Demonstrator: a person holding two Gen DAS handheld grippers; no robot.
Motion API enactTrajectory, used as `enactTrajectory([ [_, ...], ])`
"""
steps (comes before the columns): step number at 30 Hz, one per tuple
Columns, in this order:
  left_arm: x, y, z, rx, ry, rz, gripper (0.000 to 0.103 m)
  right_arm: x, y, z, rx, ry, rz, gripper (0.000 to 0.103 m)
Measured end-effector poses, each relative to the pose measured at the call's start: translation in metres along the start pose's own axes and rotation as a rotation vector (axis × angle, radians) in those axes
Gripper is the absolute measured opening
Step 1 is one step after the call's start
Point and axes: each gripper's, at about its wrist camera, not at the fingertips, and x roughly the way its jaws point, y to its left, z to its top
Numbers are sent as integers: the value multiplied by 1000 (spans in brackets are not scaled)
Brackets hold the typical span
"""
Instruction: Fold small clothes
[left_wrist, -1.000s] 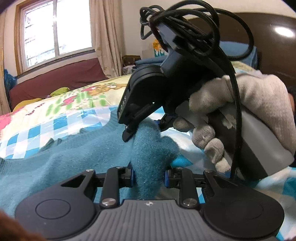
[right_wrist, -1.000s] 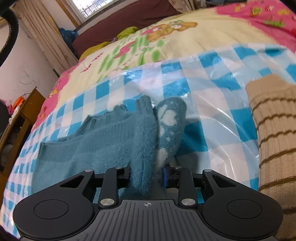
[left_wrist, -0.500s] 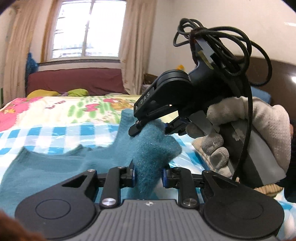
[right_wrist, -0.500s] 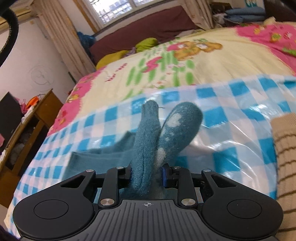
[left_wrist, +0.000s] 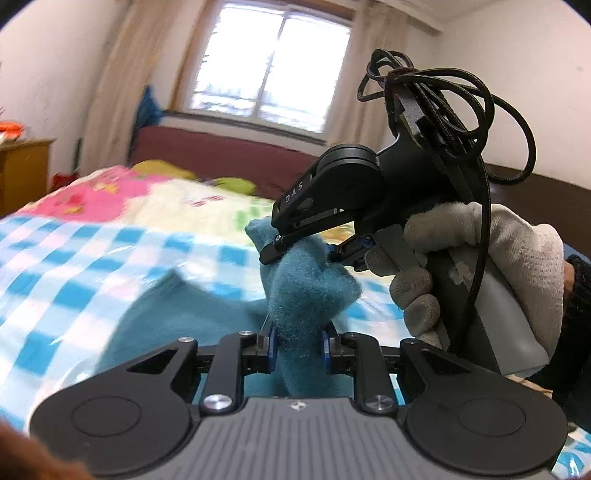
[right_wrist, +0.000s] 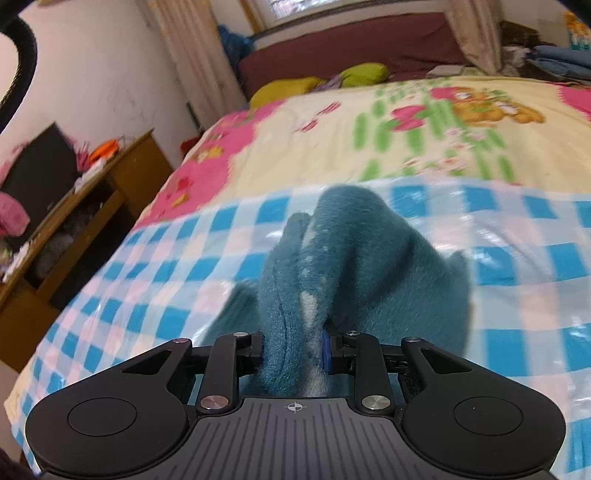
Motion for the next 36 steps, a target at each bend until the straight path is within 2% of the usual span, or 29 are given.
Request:
enactTrajectory([
  [9, 0, 69, -15, -146, 32, 89, 27, 73, 69, -27, -61, 105, -22, 26],
  [12, 1, 83, -19, -176, 41, 110, 27, 85, 84, -33, -73, 119, -43, 31],
  [13, -4, 86, -21, -188, 45, 112, 27, 86, 86, -34, -74, 117, -41, 35],
  [17, -12, 100, -27, -247, 65, 116, 28, 86, 95, -32, -68, 116, -19, 39],
  [21, -16, 106, -29, -291, 73, 122, 29, 80, 95, -29, -46, 105, 26, 39],
  [25, -17, 121, -32, -408, 94, 105, 30, 71, 91, -26, -12, 82, 91, 39],
  [29, -23, 124, -34, -435, 90, 123, 31, 57, 87, -23, -1, 50, 132, 39],
  [32, -23, 130, -34, -487, 92, 102, 31, 43, 86, -30, -47, 47, 145, 39],
  [36, -24, 146, -42, -620, 112, 65, 31, 38, 96, -48, -192, 70, 102, 39],
])
